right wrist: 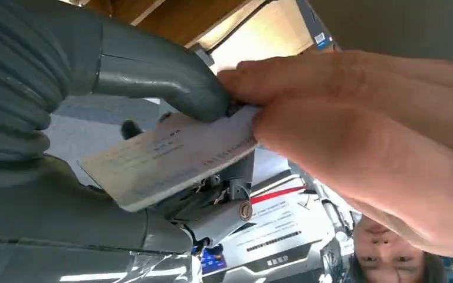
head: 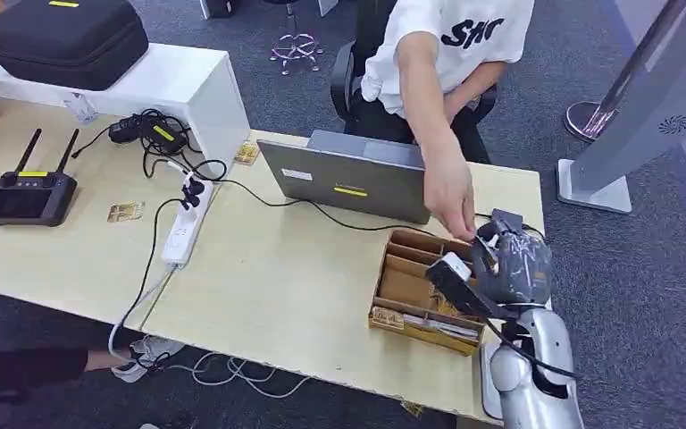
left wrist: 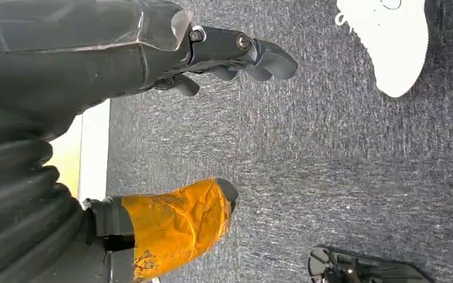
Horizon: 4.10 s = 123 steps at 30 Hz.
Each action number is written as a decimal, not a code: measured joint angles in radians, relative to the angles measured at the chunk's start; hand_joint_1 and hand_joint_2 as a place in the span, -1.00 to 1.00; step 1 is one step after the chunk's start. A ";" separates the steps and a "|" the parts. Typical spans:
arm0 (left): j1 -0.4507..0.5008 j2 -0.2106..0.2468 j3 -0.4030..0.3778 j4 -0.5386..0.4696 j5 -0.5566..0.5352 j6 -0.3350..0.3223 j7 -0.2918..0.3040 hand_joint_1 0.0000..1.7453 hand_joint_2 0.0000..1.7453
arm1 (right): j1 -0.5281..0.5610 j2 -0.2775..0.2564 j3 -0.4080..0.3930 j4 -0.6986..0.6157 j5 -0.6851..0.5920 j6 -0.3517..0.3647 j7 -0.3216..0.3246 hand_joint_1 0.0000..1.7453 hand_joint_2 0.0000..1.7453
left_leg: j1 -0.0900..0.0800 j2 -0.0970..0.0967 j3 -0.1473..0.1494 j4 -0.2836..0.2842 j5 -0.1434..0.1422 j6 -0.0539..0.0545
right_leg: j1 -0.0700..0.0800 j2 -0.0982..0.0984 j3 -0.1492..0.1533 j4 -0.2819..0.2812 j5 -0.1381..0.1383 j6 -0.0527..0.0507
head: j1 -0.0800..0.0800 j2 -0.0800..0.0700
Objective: Pass the card to the sensor for recognition and then transmit it.
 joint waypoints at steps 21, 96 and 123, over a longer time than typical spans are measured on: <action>0.007 -0.022 0.106 0.000 -0.011 0.021 -0.005 -1.00 1.00 | 0.277 0.004 -0.156 -0.363 -0.354 0.037 -0.177 1.00 1.00 | 0.000 -0.003 -0.002 0.000 -0.001 0.000 | 0.000 -0.003 -0.001 -0.001 -0.001 0.000 | 0.000 0.000; -0.029 -0.046 0.320 -0.008 -0.243 -0.018 -0.018 -1.00 1.00 | 0.176 0.048 -0.060 -0.273 -0.195 0.178 -0.069 1.00 1.00 | 0.001 0.000 -0.002 0.000 0.003 -0.001 | 0.001 -0.001 -0.001 0.001 0.002 -0.002 | 0.000 0.000; -0.039 -0.023 0.319 -0.008 -0.267 -0.029 -0.018 -1.00 1.00 | -0.067 0.090 0.056 -0.075 -0.122 0.197 0.037 1.00 1.00 | 0.001 -0.004 -0.004 0.000 0.003 -0.002 | 0.001 -0.004 -0.002 0.001 0.001 -0.001 | 0.000 0.000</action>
